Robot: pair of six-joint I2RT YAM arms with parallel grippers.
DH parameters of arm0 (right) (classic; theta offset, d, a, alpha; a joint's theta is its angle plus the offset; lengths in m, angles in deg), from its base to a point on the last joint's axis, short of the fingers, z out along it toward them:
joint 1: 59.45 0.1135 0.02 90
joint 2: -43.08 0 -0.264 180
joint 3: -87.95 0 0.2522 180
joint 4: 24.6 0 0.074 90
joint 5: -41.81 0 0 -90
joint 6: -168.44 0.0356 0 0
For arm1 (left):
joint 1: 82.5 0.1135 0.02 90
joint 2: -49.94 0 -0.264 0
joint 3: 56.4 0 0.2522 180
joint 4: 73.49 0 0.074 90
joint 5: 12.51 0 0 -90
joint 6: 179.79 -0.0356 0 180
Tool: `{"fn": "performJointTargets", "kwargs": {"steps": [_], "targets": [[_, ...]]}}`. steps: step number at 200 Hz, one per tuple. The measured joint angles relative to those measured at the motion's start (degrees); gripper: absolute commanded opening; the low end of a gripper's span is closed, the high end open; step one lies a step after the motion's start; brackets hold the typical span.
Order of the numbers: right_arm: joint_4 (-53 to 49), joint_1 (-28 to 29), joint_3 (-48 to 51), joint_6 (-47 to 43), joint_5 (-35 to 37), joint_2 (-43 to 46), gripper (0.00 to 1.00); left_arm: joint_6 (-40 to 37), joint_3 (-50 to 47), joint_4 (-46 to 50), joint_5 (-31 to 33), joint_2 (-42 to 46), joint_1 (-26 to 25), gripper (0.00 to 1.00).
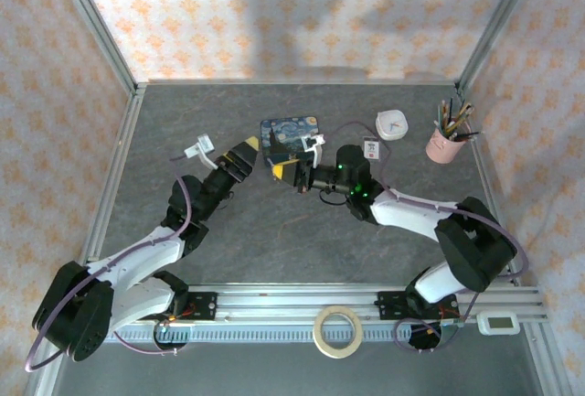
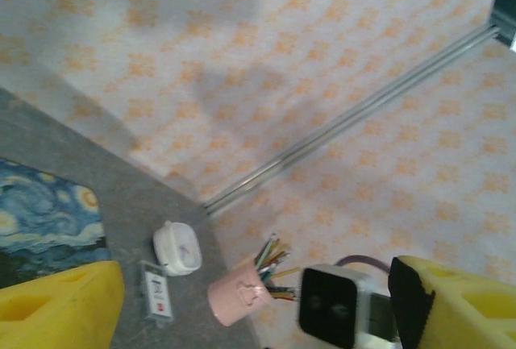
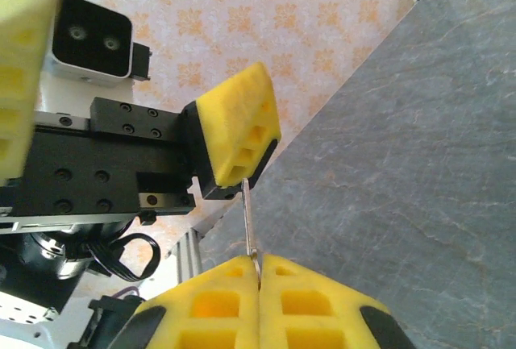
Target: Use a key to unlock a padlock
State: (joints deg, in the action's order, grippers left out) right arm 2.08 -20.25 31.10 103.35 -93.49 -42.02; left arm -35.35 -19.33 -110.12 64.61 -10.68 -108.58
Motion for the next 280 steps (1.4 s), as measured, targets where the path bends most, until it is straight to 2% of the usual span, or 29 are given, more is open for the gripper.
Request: {"fn": "performJointTargets", "kwargs": {"steps": [34,55,83,117,151,188,246,280], "targets": [[-6.4,0.0,-1.92,-5.16,2.08,0.11,0.0,2.21,1.31,4.98,-0.55,-1.11,0.22,0.69],[-11.74,0.09,-3.82,-8.81,4.76,0.11,0.0,3.85,1.44,5.51,-1.55,-2.32,0.22,0.68],[-19.39,1.79,-7.19,-16.13,16.31,1.16,0.0,6.73,2.54,6.27,-2.91,-4.63,0.22,0.62],[-24.63,7.08,-9.99,-25.46,31.23,2.49,0.0,11.26,3.65,6.12,-3.91,-8.57,-0.31,0.56],[-27.12,10.36,-11.74,-31.76,39.23,1.44,0.0,12.83,6.36,7.32,-4.31,-10.88,-1.68,0.5],[-28.94,10.64,-11.8,-34.93,42.58,0.94,0.0,13.22,7.3,7.43,-4.24,-10.88,-1.73,0.46],[-29.09,11.04,-11.91,-36.39,42.73,0.94,0.0,13.25,7.74,7.76,-4.24,-11.82,-1.99,0.45],[-29.07,11.26,-12.15,-36.57,42.12,0.87,0.0,13.33,8.09,8.02,-4.28,-13.57,-2.45,0.3]]}}
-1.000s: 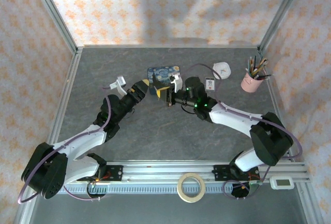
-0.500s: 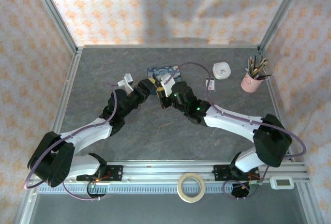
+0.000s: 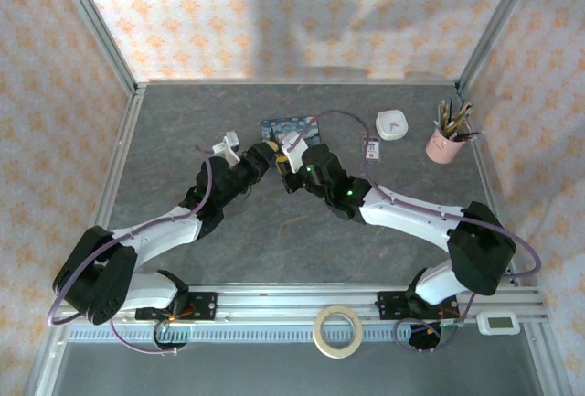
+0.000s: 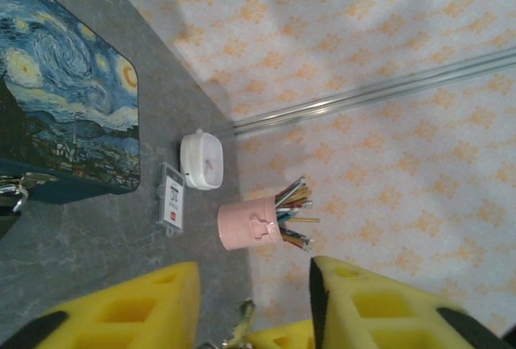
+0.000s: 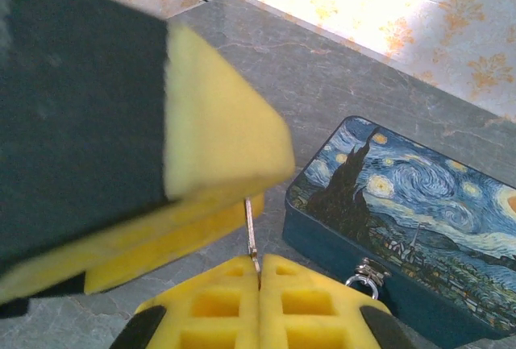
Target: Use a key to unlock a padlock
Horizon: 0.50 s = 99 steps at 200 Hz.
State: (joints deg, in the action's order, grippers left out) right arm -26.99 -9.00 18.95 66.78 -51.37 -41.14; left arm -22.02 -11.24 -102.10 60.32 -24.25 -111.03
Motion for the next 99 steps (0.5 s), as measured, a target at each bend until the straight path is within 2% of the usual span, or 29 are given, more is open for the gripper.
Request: {"fn": "performJointTargets", "kwargs": {"steps": [55,81,99], "targets": [[0.13,0.02,-0.26,-0.13,-0.63,-0.79,0.0,-0.35,0.9,1.16,0.17,-1.09,0.02,0.05],[0.24,-0.07,-0.26,0.02,-0.9,-0.72,0.23,-0.42,1.09,1.53,0.5,-1.22,0.02,0.0],[0.7,-1.66,0.0,2.67,-4.83,0.68,0.29,-1.68,1.18,0.94,0.68,-1.22,0.02,0.0]]}}
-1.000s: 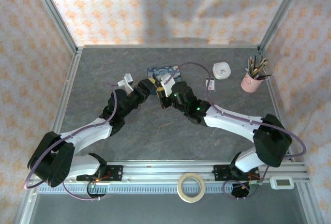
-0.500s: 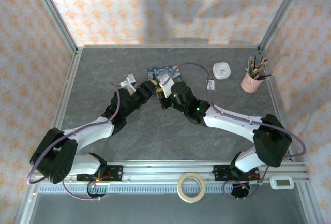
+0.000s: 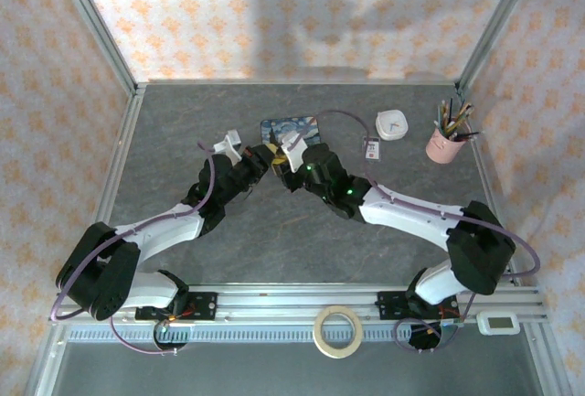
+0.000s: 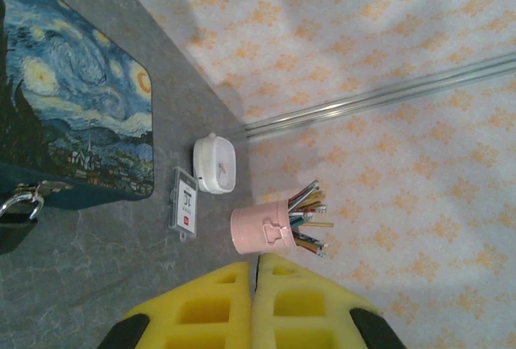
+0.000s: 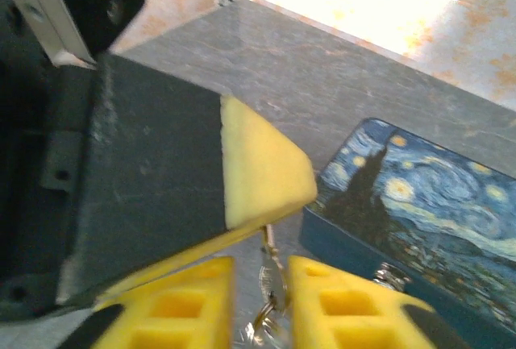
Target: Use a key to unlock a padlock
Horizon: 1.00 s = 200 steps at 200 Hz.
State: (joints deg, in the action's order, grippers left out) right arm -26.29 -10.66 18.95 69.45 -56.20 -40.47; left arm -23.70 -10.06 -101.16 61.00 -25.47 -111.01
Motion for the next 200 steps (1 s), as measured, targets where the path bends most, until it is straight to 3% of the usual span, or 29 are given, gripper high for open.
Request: {"fn": "performJointTargets", "kwargs": {"steps": [24,55,121,163,200], "targets": [[4.13,-7.41,2.67,6.38,-10.03,4.98,0.41,-3.17,-0.31,-3.08,0.07,0.0,0.0,0.0],[12.72,-15.72,6.69,17.16,-20.81,9.33,0.45,-7.37,-0.5,-9.01,-1.77,0.0,0.04,0.0],[35.47,-19.3,14.43,39.76,-39.95,1.88,0.47,-11.69,-1.42,-19.87,-7.82,0.0,0.04,0.0],[48.57,-19.02,16.17,49.51,-44.5,-1.99,0.43,-11.82,-2.43,-23.34,-9.53,-1.25,-0.04,0.0],[54.64,-17.68,16.17,52.96,-45.07,-3.34,0.39,-11.87,-2.95,-23.87,-9.66,-2.1,-1.16,0.0]]}}
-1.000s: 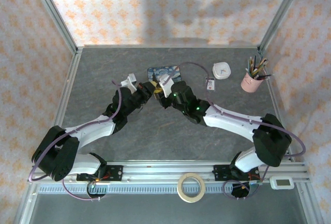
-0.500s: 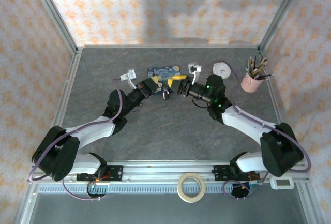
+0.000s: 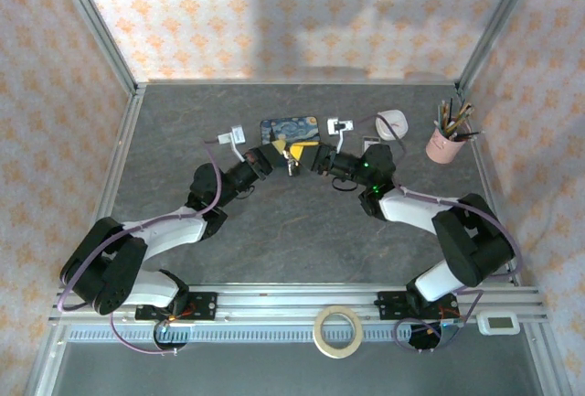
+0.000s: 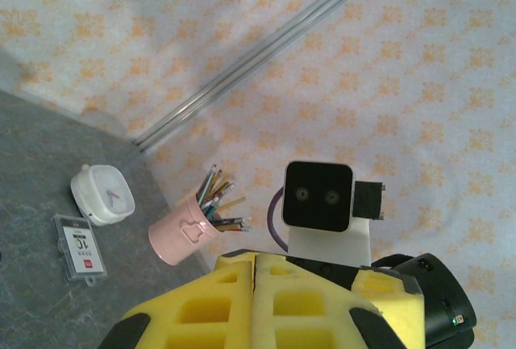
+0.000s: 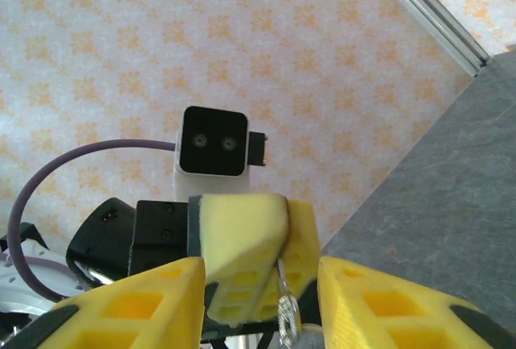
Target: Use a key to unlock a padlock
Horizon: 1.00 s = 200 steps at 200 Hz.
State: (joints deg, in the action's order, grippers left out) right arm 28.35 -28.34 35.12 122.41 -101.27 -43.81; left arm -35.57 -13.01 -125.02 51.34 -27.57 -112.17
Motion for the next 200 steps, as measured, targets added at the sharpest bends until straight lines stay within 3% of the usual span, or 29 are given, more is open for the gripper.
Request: {"fn": "performJointTargets", "kwargs": {"steps": [89,131,200], "targets": [[2.25,1.9,-0.04,1.51,-0.07,-3.8,0.28,-0.11,-1.31,-2.03,1.6,0.02,-1.01,0.0],[3.02,1.97,-0.02,2.67,0.37,-3.82,0.17,1.36,-3.63,-4.26,4.22,0.02,-1.27,0.0],[6.05,2.19,-0.02,5.14,0.55,-5.75,0.21,2.49,-4.39,-6.38,6.21,0.02,-2.27,0.0]]}}
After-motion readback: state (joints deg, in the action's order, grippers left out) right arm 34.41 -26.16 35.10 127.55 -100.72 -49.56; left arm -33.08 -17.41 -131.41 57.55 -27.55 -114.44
